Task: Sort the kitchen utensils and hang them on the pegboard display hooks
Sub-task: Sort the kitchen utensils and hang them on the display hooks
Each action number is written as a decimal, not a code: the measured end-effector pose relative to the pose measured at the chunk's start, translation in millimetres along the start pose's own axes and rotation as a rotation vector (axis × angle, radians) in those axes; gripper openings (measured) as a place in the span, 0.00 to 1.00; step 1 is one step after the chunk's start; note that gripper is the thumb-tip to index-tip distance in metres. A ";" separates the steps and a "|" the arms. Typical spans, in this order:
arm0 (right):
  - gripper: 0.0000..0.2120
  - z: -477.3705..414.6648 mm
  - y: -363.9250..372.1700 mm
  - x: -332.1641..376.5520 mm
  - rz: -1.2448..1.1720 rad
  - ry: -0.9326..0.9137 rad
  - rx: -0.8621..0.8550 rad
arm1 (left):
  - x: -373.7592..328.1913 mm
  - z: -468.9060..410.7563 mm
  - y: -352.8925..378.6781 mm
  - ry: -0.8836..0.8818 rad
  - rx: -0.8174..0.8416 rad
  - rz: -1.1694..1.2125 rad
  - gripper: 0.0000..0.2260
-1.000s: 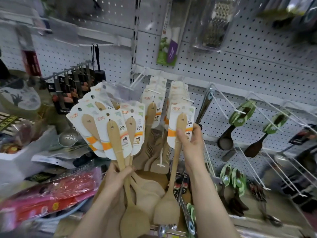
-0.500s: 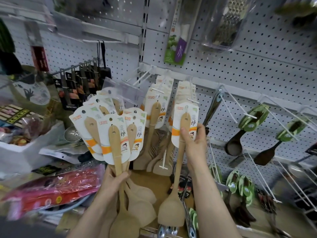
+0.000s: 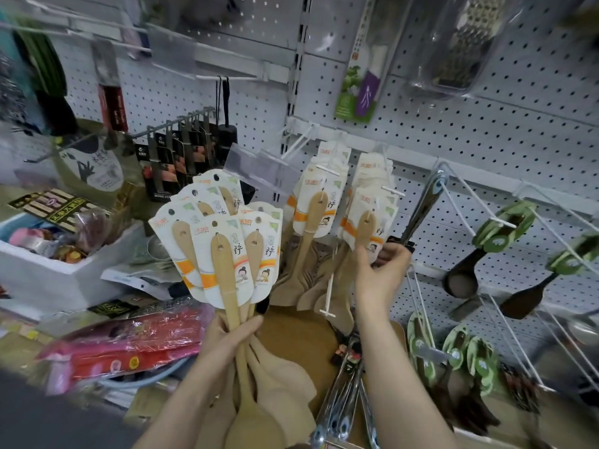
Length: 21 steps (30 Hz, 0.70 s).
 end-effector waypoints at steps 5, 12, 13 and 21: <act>0.18 54.5 9.1 10.9 0.207 -0.205 0.018 | 9.8 2.8 1.6 -0.074 0.046 -0.006 0.33; 0.19 62.0 -3.9 -8.3 0.274 -0.016 -0.017 | 11.5 11.7 2.2 -0.095 0.120 -0.005 0.26; 0.17 64.5 -5.5 -7.3 0.265 -0.007 -0.016 | 12.9 11.3 1.3 -0.091 0.122 -0.011 0.26; 0.12 104.4 27.4 32.2 0.116 -0.119 0.588 | 17.4 13.8 9.9 -0.054 0.166 -0.035 0.32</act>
Point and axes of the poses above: each hand's wrist, its own z-axis away from the middle knuckle, its own y-axis out of the palm, x = y × z, the point moved 3 cm from there along -z, towards the middle knuckle, and after that the axes turned 1 degree about -y, right-handed, at the moved point
